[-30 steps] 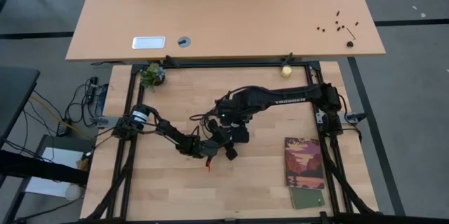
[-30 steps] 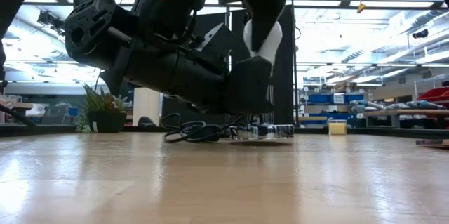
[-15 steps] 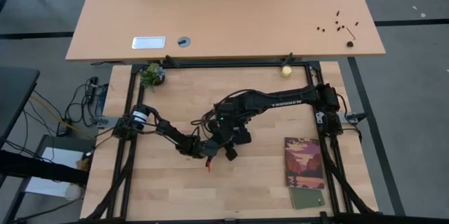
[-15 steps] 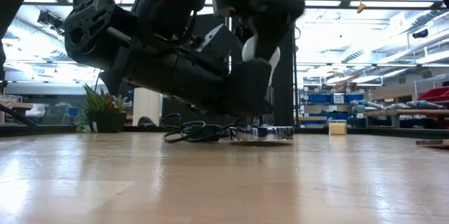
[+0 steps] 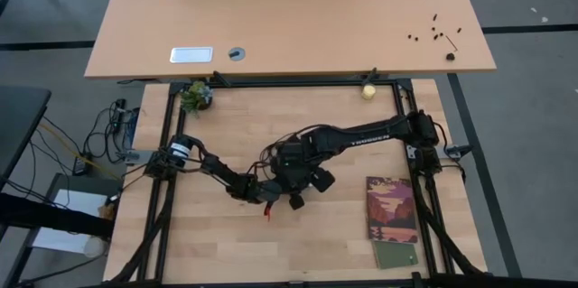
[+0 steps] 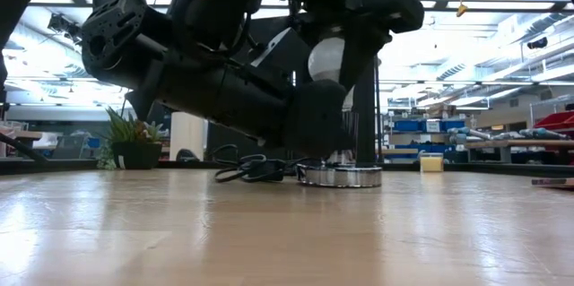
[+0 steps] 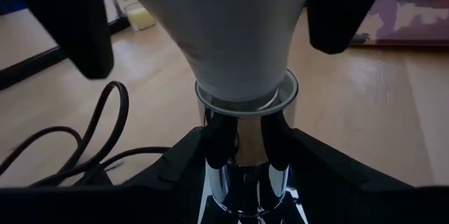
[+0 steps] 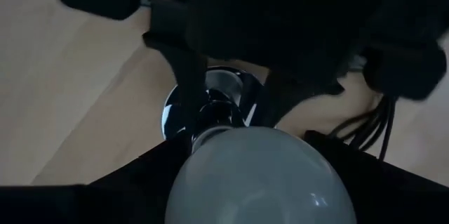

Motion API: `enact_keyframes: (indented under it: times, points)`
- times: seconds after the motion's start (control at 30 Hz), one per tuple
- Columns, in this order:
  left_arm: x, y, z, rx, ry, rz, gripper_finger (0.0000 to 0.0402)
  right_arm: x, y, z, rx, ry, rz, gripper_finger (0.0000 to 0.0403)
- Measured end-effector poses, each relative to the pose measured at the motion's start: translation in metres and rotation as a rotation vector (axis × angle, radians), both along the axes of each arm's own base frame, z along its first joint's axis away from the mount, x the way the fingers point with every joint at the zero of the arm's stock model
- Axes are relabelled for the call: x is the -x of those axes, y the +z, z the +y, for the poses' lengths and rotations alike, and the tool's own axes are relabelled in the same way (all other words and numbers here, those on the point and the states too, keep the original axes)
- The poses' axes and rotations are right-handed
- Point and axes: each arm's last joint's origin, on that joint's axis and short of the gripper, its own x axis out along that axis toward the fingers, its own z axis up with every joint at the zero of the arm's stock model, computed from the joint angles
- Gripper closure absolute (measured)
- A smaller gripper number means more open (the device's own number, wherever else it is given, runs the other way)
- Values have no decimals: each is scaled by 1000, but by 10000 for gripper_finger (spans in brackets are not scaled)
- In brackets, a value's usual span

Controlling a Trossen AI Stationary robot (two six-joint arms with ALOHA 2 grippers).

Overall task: Screw lightbulb
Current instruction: Insert the white lightbulb into the silver lamp

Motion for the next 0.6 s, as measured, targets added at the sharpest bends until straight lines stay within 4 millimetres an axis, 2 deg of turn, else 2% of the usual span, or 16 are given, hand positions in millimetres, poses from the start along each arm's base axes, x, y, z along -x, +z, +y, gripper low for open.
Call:
enact_keyframes:
  times: [0.17,0.37,0.6]
  points:
    - [0,0,0,8,-3,-5,218,2,0,0,1,-23,16,124]
    - [0,0,0,50,16,-25,218,6,-9,-11,-50,-296,60,128]
    - [0,0,0,83,26,-45,218,8,-14,-7,-56,-517,51,132]
